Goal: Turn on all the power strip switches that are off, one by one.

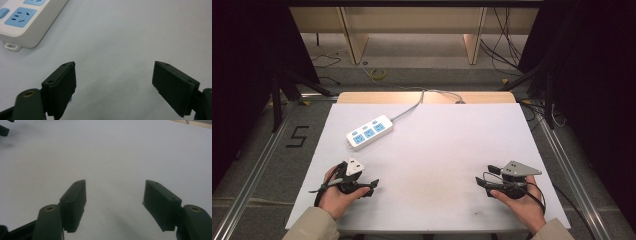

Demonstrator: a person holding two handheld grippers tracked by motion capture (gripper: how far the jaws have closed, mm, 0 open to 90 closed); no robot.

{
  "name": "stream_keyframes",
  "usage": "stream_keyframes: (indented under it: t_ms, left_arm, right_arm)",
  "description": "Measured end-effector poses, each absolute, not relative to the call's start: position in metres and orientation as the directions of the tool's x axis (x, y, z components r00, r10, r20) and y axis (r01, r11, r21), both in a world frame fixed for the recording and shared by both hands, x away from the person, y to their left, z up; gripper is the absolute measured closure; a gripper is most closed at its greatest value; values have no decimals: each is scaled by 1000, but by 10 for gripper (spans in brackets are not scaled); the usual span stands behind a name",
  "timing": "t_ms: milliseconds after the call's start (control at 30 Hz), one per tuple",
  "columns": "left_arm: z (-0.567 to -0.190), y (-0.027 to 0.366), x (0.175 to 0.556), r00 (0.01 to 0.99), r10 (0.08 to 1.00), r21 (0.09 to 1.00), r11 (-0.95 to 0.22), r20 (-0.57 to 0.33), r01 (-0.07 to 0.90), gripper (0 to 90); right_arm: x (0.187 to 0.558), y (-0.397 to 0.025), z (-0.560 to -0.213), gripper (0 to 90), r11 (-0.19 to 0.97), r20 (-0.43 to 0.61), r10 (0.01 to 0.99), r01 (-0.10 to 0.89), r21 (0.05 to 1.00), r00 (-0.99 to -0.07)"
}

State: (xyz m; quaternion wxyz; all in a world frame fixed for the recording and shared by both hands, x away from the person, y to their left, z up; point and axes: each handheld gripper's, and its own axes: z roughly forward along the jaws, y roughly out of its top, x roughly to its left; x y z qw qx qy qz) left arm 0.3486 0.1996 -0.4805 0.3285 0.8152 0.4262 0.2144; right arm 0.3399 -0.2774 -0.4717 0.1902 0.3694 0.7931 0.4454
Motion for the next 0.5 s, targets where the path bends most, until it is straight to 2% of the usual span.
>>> stream_keyframes:
  t_ms: [233, 300, 333, 367, 433, 500]
  left_arm:
    - [-480, 203, 347, 539, 839, 718, -417, 70, 557, 271]
    - [-478, 204, 347, 535, 841, 710, -426, 83, 560, 379]
    - [-476, 205, 347, 529, 844, 709, -427, 89, 561, 468]
    - [-475, 207, 347, 524, 846, 710, -427, 95, 561, 468]
    - [-473, 210, 348, 522, 849, 713, -419, 87, 563, 586]
    - [-474, 212, 347, 526, 848, 707, -412, 66, 575, 663]
  right_arm:
    - [339, -277, -471, 351, 333, 24, 755, 414, 847, -656]
    - [338, -276, -471, 350, 333, 23, 753, 411, 848, -657]
    - [338, -275, -471, 349, 337, 20, 751, 410, 847, -660]
    - [338, -275, -471, 349, 337, 20, 751, 410, 847, -660]
    - [338, -274, -471, 348, 337, 23, 750, 411, 847, -661]
    - [338, -274, -472, 348, 339, 25, 748, 414, 845, -664]
